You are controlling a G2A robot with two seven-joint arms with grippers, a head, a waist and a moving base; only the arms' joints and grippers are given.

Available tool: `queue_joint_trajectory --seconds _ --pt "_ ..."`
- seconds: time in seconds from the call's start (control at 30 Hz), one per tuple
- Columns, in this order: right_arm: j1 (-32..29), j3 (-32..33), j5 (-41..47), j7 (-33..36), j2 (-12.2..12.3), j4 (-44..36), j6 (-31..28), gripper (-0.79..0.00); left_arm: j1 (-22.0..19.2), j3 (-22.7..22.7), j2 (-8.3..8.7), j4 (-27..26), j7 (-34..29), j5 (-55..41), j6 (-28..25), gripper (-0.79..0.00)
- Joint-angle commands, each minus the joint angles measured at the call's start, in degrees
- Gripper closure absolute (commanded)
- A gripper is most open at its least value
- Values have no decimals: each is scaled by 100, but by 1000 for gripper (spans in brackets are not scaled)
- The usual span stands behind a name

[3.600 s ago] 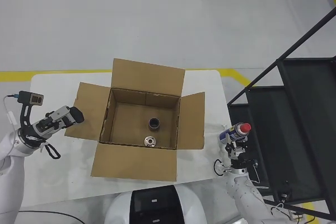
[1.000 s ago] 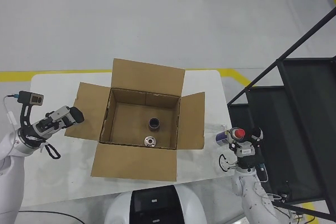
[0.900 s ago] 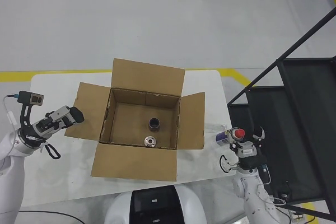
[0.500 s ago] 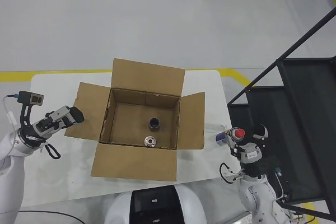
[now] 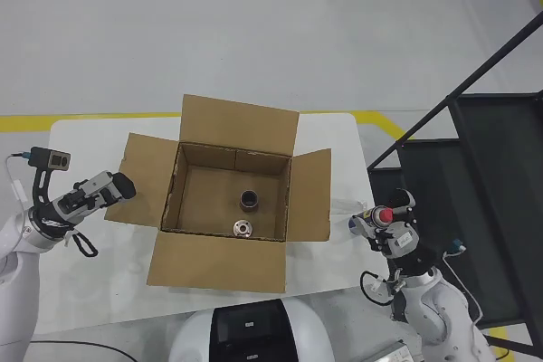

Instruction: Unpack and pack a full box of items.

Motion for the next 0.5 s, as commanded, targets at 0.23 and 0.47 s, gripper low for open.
queue_joint_trajectory --seconds 0.23,0.47 --pt "43 136 940 1059 39 -307 -156 -785 0 0 0 0 0 0 0 -785" --pt "43 136 940 1059 39 -307 -156 -785 0 0 0 0 0 0 0 -785"
